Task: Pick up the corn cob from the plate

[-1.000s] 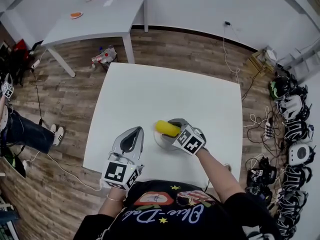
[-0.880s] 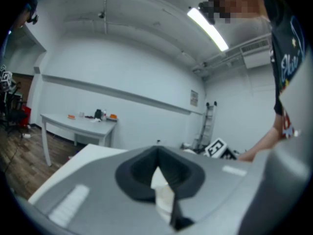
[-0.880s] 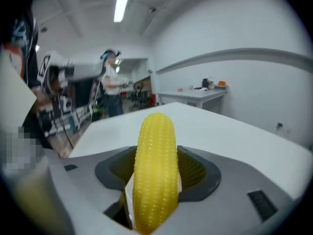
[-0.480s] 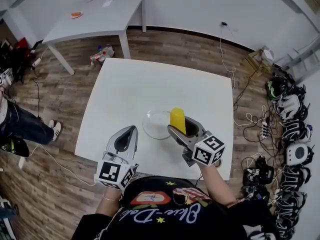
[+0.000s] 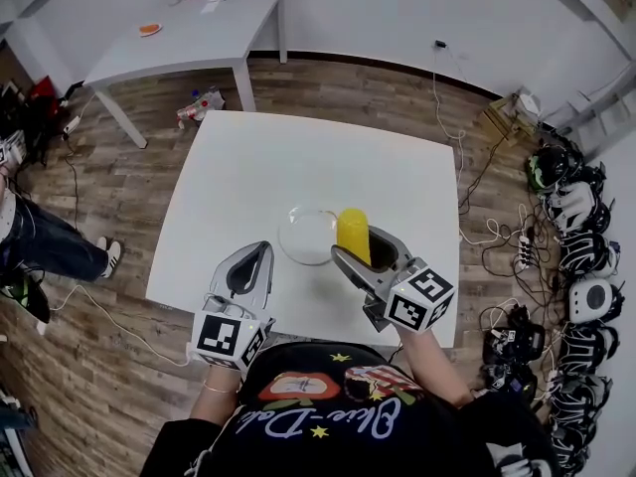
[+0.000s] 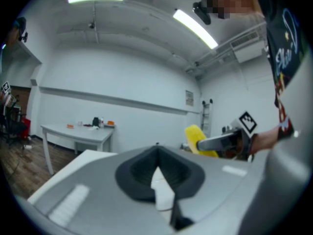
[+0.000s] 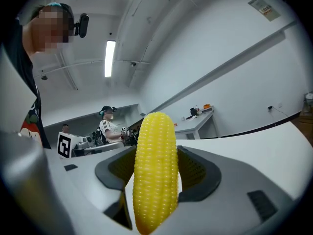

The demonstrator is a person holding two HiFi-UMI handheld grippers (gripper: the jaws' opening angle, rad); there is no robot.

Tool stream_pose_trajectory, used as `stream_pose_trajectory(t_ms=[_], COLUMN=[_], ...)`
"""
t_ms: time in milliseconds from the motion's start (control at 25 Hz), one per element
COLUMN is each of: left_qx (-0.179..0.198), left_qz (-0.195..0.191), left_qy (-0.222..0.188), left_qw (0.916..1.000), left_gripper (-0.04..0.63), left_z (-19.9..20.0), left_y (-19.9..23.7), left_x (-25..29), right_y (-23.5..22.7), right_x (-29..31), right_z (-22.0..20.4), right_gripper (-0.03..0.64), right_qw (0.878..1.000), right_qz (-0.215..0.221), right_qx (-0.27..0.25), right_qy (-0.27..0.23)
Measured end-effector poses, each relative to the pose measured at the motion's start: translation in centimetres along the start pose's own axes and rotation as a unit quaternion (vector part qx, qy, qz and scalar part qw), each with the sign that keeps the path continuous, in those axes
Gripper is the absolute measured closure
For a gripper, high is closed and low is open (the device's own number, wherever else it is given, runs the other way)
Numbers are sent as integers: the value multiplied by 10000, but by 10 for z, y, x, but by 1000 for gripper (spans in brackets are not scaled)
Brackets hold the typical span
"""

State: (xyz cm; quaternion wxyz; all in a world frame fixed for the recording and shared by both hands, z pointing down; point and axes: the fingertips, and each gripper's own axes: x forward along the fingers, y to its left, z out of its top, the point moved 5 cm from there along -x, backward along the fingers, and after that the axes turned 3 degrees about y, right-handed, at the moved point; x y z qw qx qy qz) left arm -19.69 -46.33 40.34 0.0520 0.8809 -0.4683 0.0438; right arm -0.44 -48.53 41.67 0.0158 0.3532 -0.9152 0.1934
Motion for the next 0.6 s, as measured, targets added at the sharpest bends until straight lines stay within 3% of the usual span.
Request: stream_pose_trajectory(t_ms=[600], left_qx=[-65], left_qz=[-58], left_qy=[45], left_qw=[10000], left_gripper=[598], left_z=[-1], left_y=[8], left_x=[5], right_y=[-4], right_x=[7], right_z=[4], right_gripper=[353], right_qw=[10000], right_qz=[32], right_qx=[-31], right_qy=[77])
